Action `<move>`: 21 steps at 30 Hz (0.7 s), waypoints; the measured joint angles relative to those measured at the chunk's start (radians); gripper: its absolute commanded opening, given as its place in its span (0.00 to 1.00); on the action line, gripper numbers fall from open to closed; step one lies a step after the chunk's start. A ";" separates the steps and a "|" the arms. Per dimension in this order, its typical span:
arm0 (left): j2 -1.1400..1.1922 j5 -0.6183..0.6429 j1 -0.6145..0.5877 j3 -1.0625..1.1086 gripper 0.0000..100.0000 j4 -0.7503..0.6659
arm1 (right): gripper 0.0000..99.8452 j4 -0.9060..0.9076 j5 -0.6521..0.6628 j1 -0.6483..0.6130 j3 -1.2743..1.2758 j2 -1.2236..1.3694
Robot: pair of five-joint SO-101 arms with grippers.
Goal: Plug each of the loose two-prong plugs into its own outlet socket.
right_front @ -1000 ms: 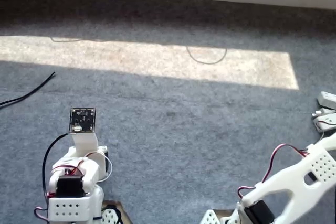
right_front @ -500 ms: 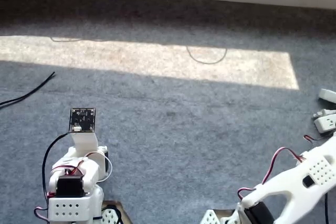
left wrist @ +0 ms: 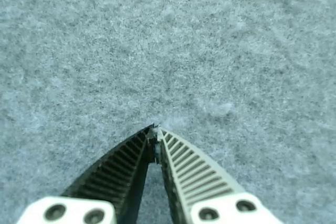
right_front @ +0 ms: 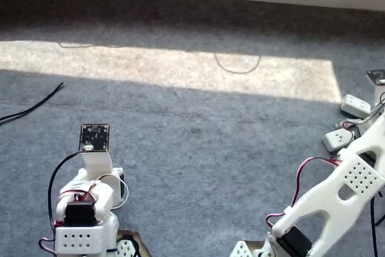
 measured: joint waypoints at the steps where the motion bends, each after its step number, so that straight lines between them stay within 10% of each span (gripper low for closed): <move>1: 0.000 0.000 0.000 0.000 0.01 0.000 | 0.24 -0.026 -0.032 -0.003 0.000 -0.014; 12: 0.000 0.000 0.000 0.000 0.01 0.000 | 0.24 -1.063 -0.258 0.152 -0.025 0.137; 16: 0.000 0.000 0.000 0.000 0.01 0.000 | 0.24 -1.461 -0.092 0.166 0.055 0.321; 21: 0.000 0.000 0.000 0.000 0.01 0.000 | 0.24 -1.452 0.087 0.158 0.061 0.385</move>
